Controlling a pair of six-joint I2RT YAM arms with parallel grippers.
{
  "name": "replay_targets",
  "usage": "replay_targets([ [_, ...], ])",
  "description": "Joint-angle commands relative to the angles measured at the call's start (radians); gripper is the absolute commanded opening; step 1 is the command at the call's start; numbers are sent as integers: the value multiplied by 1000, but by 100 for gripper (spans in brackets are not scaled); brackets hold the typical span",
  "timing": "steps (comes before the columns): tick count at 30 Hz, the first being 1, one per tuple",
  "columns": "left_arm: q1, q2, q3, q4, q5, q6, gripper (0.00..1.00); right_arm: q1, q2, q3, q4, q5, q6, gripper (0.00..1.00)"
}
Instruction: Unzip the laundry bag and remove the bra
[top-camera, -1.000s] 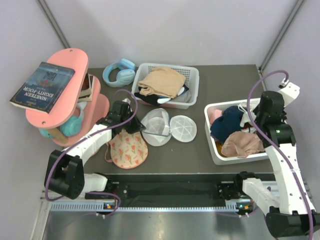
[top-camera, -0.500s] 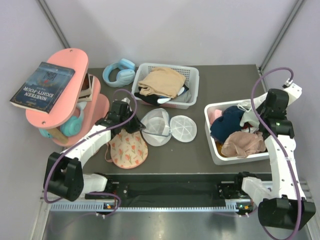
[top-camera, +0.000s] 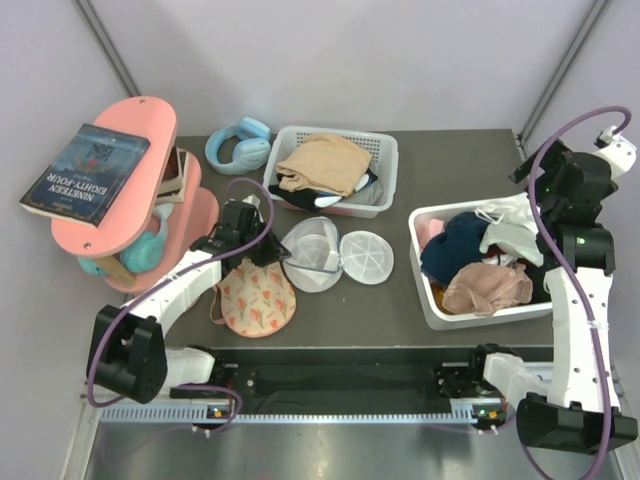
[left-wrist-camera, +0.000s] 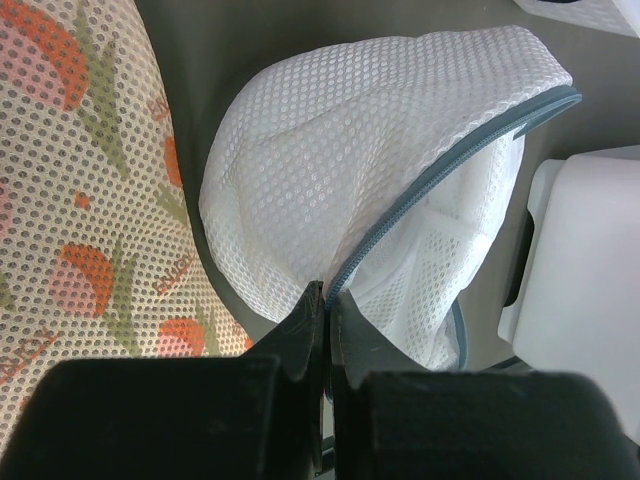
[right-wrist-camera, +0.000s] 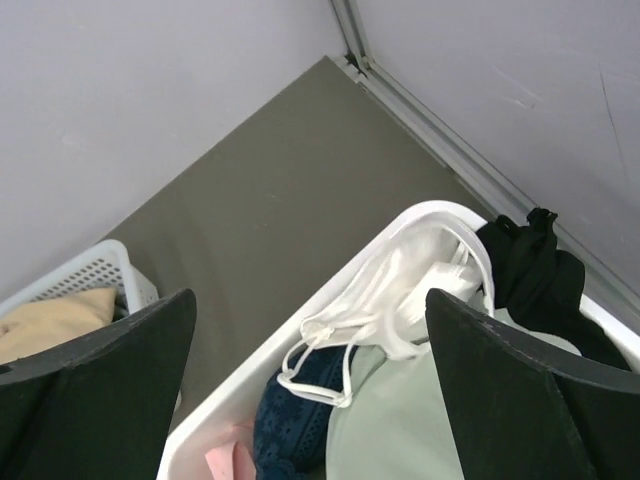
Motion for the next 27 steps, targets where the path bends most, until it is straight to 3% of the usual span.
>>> replay_targets([
  [1, -1, -14, 33, 20, -2, 14, 0, -12, -25, 59, -20, -38, 20, 96],
  [6, -1, -7, 38, 23, 1, 16, 0, -13, -33, 93, 12, -108, -12, 95],
  [14, -1, -5, 52, -2, -23, 31, 0, 14, 32, 95, 86, -382, -9, 85],
  [17, -1, -3, 68, -28, -58, 52, 0, 114, 66, 122, 81, -360, -56, 85],
  [21, 0, -8, 70, -40, -66, 54, 0, 371, 154, 182, 54, -294, -131, 86],
  [27, 0, -13, 73, -49, -81, 53, 0, 577, 301, 197, 26, -441, -151, 86],
])
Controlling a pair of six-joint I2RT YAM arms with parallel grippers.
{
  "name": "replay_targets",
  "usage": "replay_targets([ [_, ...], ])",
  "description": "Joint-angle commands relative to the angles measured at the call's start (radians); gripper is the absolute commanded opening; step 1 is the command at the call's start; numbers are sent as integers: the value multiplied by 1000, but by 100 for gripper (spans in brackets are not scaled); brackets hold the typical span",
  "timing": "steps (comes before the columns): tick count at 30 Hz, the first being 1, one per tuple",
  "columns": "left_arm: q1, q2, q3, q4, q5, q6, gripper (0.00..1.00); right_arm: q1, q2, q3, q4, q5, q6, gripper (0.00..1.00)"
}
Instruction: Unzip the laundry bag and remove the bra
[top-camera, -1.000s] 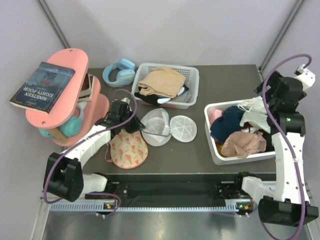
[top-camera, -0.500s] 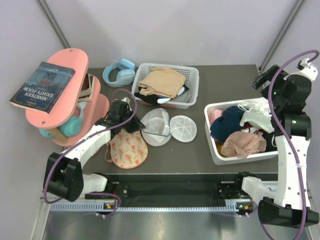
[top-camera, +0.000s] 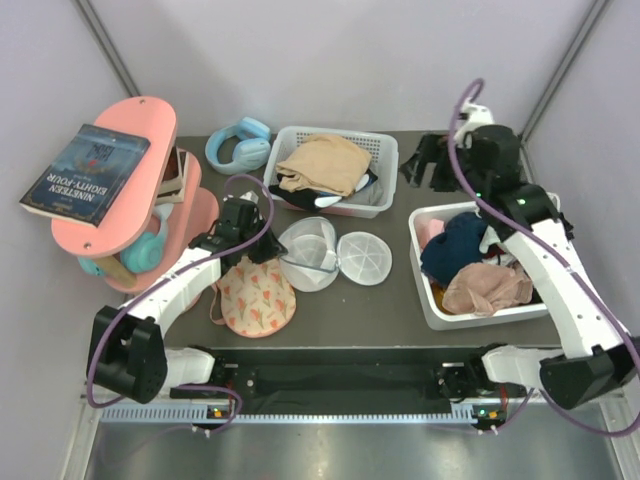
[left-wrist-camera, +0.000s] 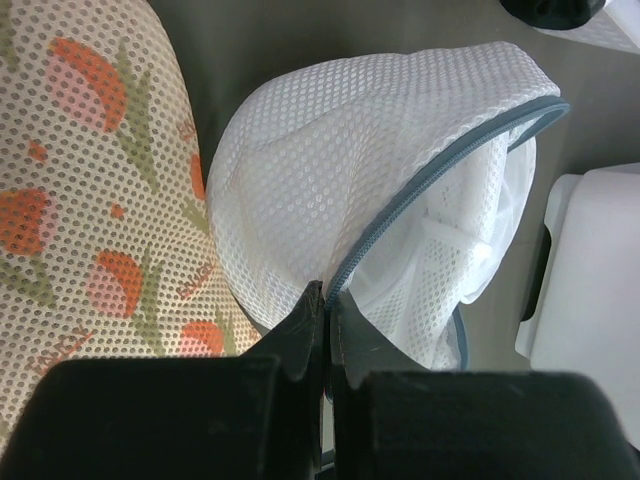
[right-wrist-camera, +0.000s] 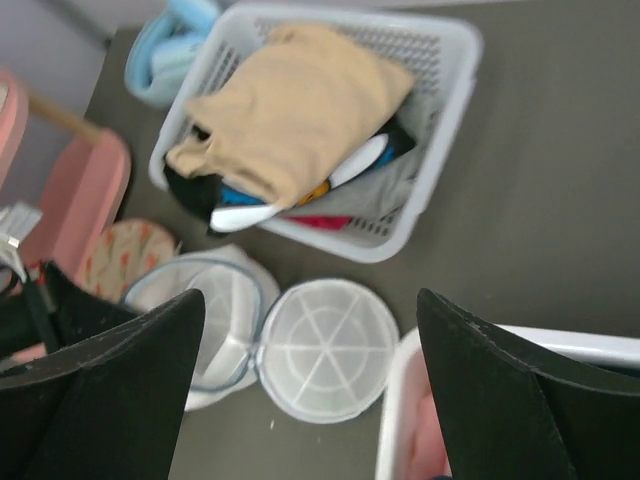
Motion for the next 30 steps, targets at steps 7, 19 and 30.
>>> replay_targets([
  [7, 5, -21, 40, -56, -72, 27, 0, 299, 281, 77, -148, -181, -111, 85],
  [19, 26, -99, 29, -133, -164, 50, 0, 282, 443, 11, -185, -29, 2, 78],
  [30, 37, -117, 15, -134, -164, 52, 0, 274, 531, -52, -124, 204, 24, 63],
])
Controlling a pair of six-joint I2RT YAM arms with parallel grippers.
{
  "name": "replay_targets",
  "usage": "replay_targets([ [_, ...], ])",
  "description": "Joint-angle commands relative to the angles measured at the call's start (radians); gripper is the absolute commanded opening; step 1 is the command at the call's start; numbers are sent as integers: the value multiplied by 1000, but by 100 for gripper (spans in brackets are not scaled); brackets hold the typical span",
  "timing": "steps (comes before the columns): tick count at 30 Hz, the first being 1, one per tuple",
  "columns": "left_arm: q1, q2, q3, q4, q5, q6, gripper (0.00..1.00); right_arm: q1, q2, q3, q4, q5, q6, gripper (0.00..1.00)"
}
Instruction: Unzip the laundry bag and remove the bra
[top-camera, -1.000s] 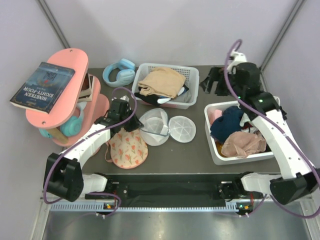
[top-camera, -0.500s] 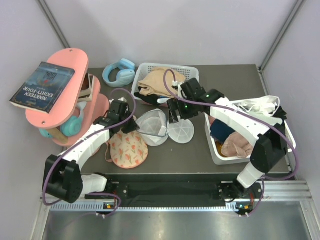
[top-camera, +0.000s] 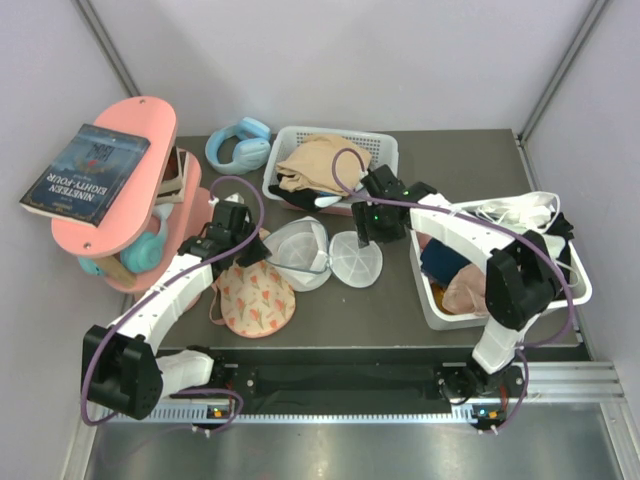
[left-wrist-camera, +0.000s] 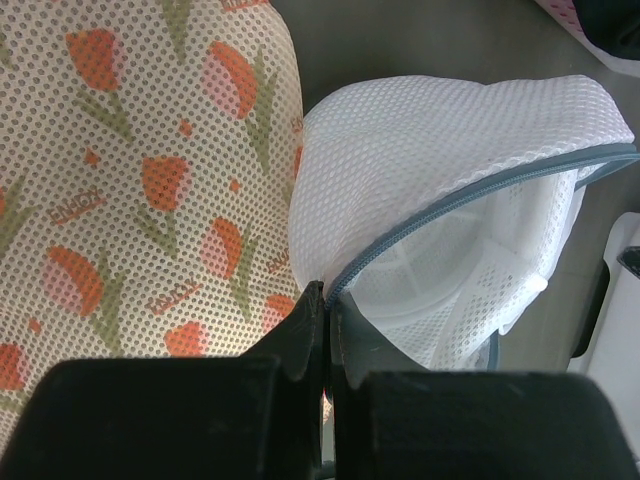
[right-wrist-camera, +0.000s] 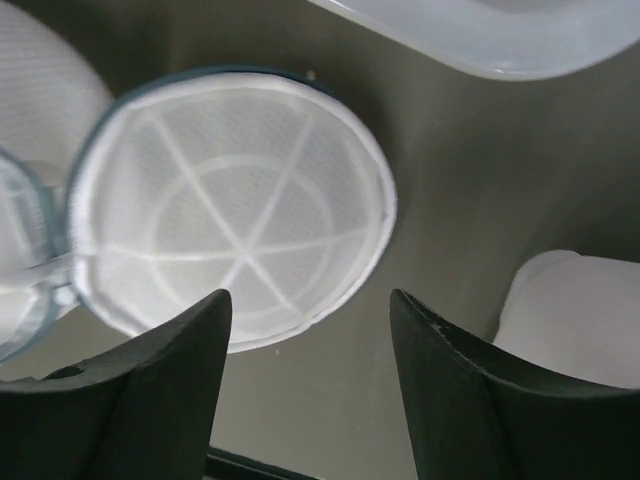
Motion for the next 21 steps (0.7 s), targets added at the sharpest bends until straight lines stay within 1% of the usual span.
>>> replay_targets([
  [1, 10, -31, 9, -6, -21, 23, 0, -5, 16, -23, 58, 143, 30, 61],
  [5, 10, -24, 9, -1, -18, 20, 0, -8, 33, -57, 85, 221, 30, 56],
  [10, 12, -21, 5, 27, -5, 6, 0, -8, 53, -82, 150, 230, 27, 48],
  [12, 12, -15, 11, 31, 3, 3, 0, -8, 78, -82, 157, 237, 25, 46],
  [13, 12, -10, 14, 30, 6, 4, 0, -9, 85, -79, 160, 233, 22, 43],
  [21, 12, 5, 31, 30, 12, 10, 0, -9, 130, -100, 203, 220, 13, 39],
])
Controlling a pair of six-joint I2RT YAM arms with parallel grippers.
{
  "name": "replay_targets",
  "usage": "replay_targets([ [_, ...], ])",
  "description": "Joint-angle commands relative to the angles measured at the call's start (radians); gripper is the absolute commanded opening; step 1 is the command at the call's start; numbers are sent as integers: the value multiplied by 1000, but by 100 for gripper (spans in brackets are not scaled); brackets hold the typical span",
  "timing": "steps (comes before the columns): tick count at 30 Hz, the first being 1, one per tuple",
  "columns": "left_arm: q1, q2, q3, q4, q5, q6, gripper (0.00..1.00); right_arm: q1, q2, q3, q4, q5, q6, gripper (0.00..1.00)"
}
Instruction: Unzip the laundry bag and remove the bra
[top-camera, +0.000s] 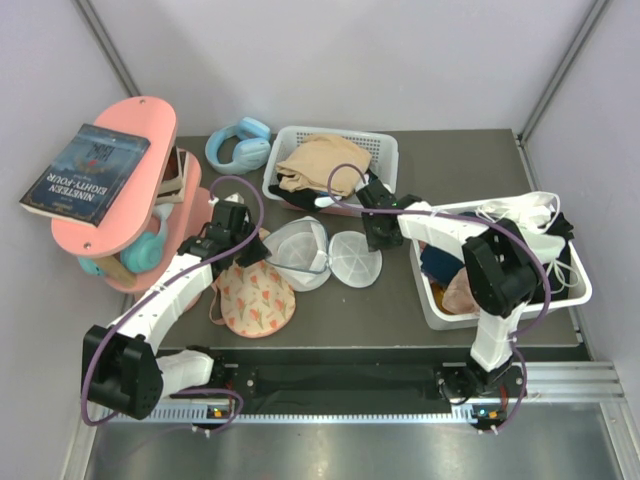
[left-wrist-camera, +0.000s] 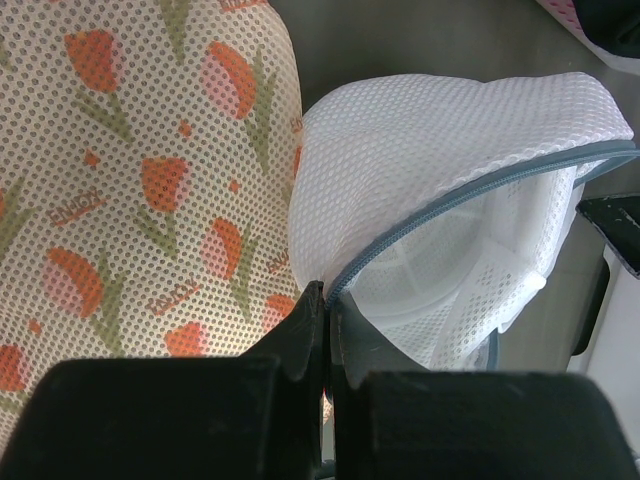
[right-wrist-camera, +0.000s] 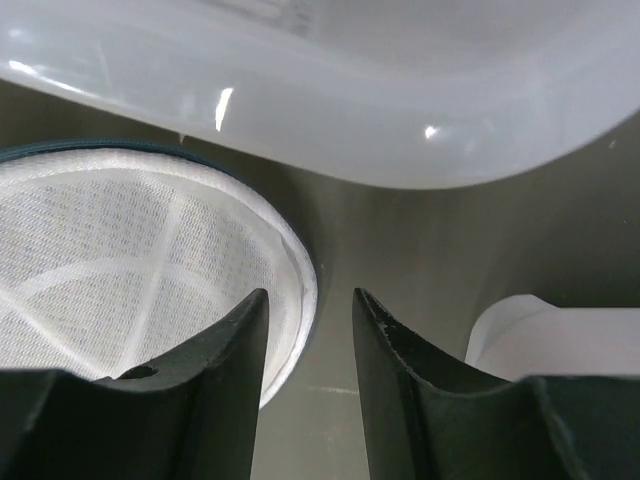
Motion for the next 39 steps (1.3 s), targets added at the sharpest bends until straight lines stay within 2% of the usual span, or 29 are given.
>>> replay_targets([
  [1, 7, 8, 29, 31, 7, 5, 0, -7, 17, -11, 62, 16, -2, 38],
  [6, 7, 11, 32, 29, 5, 0, 0, -13, 39, -40, 91, -4, -14, 33],
  [9, 7, 9, 32, 32, 5, 0, 0, -19, 54, -56, 105, -39, -25, 27],
  [17, 7, 12, 41, 32, 1, 0, 0, -22, 86, -56, 99, -55, -63, 0],
  [23, 7, 21, 61, 21, -11, 23, 0, -22, 40, -30, 68, -55, -78, 0],
  [30, -7, 81, 115, 8, 8, 43, 0, -27, -52, 87, -35, -12, -97, 0],
  [39, -49, 143, 152, 14, 1, 37, 0, -96, -190, 185, -150, -15, -103, 0],
])
